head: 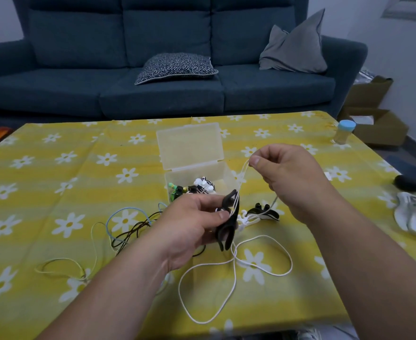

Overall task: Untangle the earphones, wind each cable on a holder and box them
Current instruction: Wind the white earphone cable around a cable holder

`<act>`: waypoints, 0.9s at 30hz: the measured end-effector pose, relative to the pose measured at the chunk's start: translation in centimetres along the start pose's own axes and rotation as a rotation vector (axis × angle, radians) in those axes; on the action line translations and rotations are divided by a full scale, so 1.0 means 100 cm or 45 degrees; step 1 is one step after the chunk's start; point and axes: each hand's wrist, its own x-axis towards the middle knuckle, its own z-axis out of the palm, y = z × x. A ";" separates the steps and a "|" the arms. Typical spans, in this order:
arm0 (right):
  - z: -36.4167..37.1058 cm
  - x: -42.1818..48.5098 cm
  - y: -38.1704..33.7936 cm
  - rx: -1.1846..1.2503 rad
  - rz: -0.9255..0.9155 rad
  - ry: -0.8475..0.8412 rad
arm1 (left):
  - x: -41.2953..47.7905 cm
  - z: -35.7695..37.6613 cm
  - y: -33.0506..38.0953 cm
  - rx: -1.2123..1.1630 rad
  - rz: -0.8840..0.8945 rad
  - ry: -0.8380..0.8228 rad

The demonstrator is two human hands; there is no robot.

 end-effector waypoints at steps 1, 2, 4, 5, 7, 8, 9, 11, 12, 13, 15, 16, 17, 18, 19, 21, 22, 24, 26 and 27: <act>0.001 0.000 0.000 0.000 -0.001 0.009 | -0.001 0.001 0.000 -0.006 0.002 -0.021; 0.002 0.000 0.000 -0.005 -0.002 0.016 | -0.002 0.001 0.000 -0.014 0.008 -0.034; 0.005 0.002 0.002 -0.017 0.002 0.030 | -0.004 0.002 0.000 -0.036 0.028 -0.051; 0.005 0.002 0.003 -0.015 0.011 0.039 | -0.005 0.003 0.001 -0.055 0.040 -0.064; 0.007 0.005 0.007 0.006 0.047 0.058 | -0.006 0.004 0.002 -0.101 0.067 -0.085; 0.008 0.006 0.009 0.014 0.075 0.063 | -0.007 0.004 0.003 -0.122 0.084 -0.088; 0.010 0.007 0.012 0.014 0.105 0.064 | -0.008 0.005 0.004 -0.143 0.104 -0.085; 0.014 0.008 0.017 -0.030 0.163 0.039 | -0.010 0.006 0.006 -0.179 0.153 -0.069; 0.016 0.007 0.019 -0.064 0.188 0.009 | -0.010 0.007 0.006 -0.192 0.180 -0.054; 0.019 0.006 0.021 -0.091 0.215 -0.035 | -0.010 0.007 0.007 -0.203 0.206 -0.030; 0.023 0.004 0.024 -0.127 0.278 -0.128 | -0.009 0.006 0.009 -0.219 0.264 0.035; 0.024 0.003 0.024 -0.148 0.303 -0.165 | -0.008 0.003 0.009 -0.217 0.297 0.072; 0.024 0.002 0.024 -0.167 0.317 -0.201 | -0.008 0.000 0.010 -0.201 0.332 0.109; 0.025 0.001 0.023 -0.180 0.322 -0.243 | -0.007 -0.003 0.011 -0.174 0.362 0.143; 0.025 0.000 0.022 -0.190 0.324 -0.295 | -0.008 -0.006 0.013 -0.144 0.384 0.172; 0.028 -0.003 0.020 -0.222 0.312 -0.411 | -0.008 -0.011 0.015 -0.106 0.409 0.220; 0.029 -0.006 0.019 -0.237 0.287 -0.468 | -0.007 -0.013 0.016 -0.097 0.417 0.248; 0.032 -0.010 0.017 -0.242 0.230 -0.596 | -0.005 -0.017 0.017 -0.096 0.431 0.311; 0.033 -0.015 0.013 -0.227 0.187 -0.718 | -0.003 -0.019 0.017 -0.114 0.436 0.372; 0.034 -0.017 0.011 -0.210 0.172 -0.766 | -0.002 -0.021 0.017 -0.124 0.434 0.395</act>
